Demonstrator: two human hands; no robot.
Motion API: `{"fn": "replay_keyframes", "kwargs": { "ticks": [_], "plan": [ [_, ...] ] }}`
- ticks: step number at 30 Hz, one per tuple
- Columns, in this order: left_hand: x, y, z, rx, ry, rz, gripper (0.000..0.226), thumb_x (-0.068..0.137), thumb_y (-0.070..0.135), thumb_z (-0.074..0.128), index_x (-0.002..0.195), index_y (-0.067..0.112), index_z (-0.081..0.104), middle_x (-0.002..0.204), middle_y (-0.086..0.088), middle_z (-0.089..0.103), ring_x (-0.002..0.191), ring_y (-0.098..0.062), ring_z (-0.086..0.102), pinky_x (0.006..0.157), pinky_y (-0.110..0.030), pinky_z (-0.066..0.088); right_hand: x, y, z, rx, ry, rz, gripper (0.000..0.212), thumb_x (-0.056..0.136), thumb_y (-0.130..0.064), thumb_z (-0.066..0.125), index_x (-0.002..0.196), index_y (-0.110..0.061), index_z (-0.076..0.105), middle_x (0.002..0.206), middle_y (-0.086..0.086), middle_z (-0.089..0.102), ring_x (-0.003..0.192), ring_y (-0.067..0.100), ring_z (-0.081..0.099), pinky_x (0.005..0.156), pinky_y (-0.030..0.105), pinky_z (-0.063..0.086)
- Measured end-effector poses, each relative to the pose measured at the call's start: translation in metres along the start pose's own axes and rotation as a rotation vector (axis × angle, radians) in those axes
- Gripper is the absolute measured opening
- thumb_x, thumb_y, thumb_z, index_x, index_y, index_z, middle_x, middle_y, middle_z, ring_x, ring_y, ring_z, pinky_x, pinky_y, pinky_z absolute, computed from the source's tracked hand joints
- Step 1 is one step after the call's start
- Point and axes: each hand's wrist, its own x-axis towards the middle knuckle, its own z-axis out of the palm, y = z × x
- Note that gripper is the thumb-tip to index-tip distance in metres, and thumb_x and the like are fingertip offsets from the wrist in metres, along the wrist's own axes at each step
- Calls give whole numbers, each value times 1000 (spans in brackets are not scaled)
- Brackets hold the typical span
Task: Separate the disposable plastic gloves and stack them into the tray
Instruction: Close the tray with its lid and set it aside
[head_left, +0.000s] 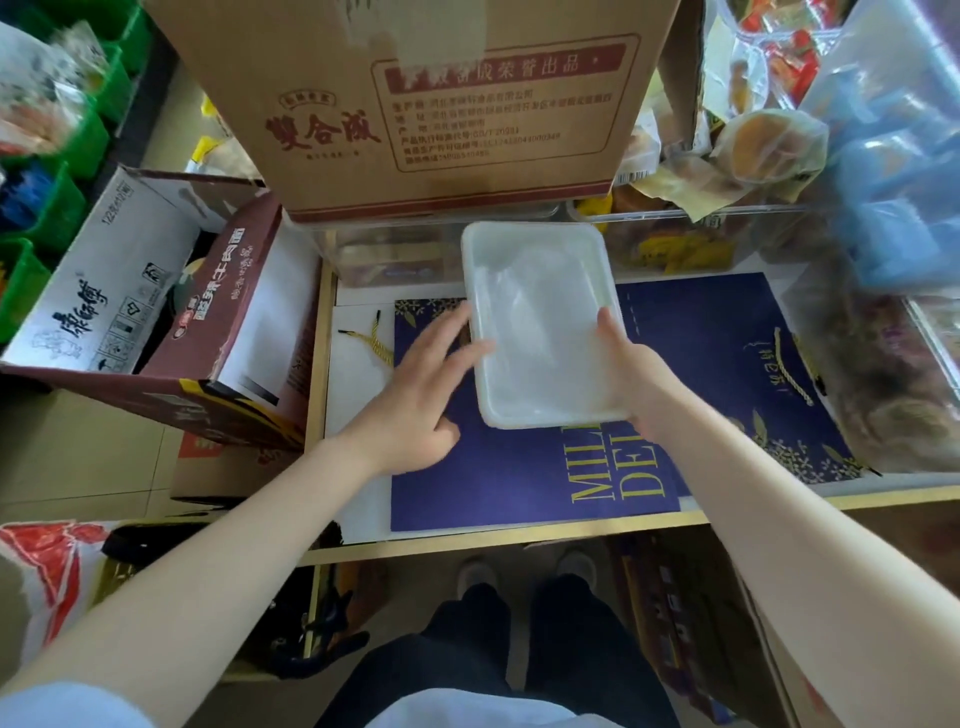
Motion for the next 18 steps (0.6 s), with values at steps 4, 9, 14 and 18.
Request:
{"fn": "replay_keyframes", "kwargs": {
  "ticks": [4,9,14,18],
  "plan": [
    [1,33,4,-1021,191,-603,57,89,35,53,138,35,25,132,12,48,107,13,53,82,-9,46,-15,15,22,-204,79,-175,61,85,-67,41,96,-10,59,88,6,62,81,23,58,71,34,46],
    [16,26,10,-832,528,-893,38,91,47,51,113,17,55,96,4,66,94,-19,64,75,-29,52,-25,33,30,-154,-215,-261,50,86,-65,44,91,-20,65,99,2,69,95,21,64,91,42,49],
    [12,33,14,-557,361,-665,43,90,38,55,127,17,48,105,2,59,97,-17,57,84,-31,49,-20,-18,16,127,-117,-287,62,89,-69,28,85,-23,69,92,3,72,88,20,66,83,37,50],
    [11,35,21,-554,345,-642,37,90,36,56,122,17,52,96,10,59,88,-8,57,75,-16,47,-16,-18,15,-58,76,-418,55,94,-55,36,68,-17,67,76,2,65,73,16,60,67,29,45]
  ]
}}
